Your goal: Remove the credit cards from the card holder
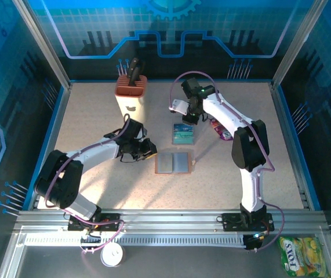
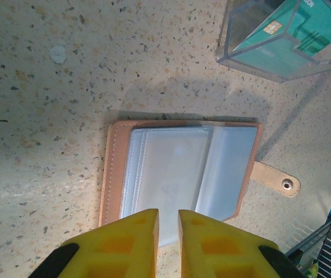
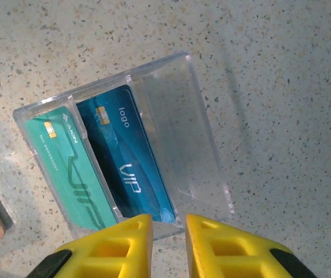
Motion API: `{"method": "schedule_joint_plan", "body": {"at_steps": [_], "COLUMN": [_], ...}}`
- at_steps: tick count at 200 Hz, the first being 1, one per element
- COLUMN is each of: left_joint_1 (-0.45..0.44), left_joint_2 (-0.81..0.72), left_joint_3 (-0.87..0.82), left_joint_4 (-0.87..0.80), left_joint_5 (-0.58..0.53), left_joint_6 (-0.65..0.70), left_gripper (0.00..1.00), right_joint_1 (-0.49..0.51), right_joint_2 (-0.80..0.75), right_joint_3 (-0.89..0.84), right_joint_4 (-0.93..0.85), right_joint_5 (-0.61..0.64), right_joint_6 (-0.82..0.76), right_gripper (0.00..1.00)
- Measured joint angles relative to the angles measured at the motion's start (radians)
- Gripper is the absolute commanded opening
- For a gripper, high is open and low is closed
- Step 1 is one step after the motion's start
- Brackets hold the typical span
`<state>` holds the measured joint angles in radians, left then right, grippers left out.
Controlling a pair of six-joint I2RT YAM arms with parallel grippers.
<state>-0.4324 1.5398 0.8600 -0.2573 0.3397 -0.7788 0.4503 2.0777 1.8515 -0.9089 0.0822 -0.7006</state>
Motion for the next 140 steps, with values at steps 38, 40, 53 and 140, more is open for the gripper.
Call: {"method": "schedule_joint_plan", "body": {"at_steps": [38,40,53,140], "left_joint_1": [0.0,0.0,0.0,0.001], "left_joint_2": [0.0,0.0,0.0,0.0], "left_joint_3": [-0.013,-0.014,-0.021,-0.067], "left_joint_4": [0.004,0.004,0.006,0.031], "left_joint_5": [0.001,0.001,0.005,0.039], "left_joint_6": [0.0,0.0,0.0,0.003], "left_gripper": [0.17,0.17,0.17,0.15], "right_joint_1": [0.001,0.001,0.002,0.075], "right_joint_2": [-0.012,-0.013,-0.027,-0.206], "right_joint_3": [-0.033,-0.034,-0.052,-0.293], "right_joint_4": [0.028,0.029,0.043,0.237], "right_joint_5": [0.006,0.007,0.008,-0.054], "right_joint_6": [0.058,0.058,0.101,0.583], "right_gripper": [0.24,0.24,0.25,0.15]}}
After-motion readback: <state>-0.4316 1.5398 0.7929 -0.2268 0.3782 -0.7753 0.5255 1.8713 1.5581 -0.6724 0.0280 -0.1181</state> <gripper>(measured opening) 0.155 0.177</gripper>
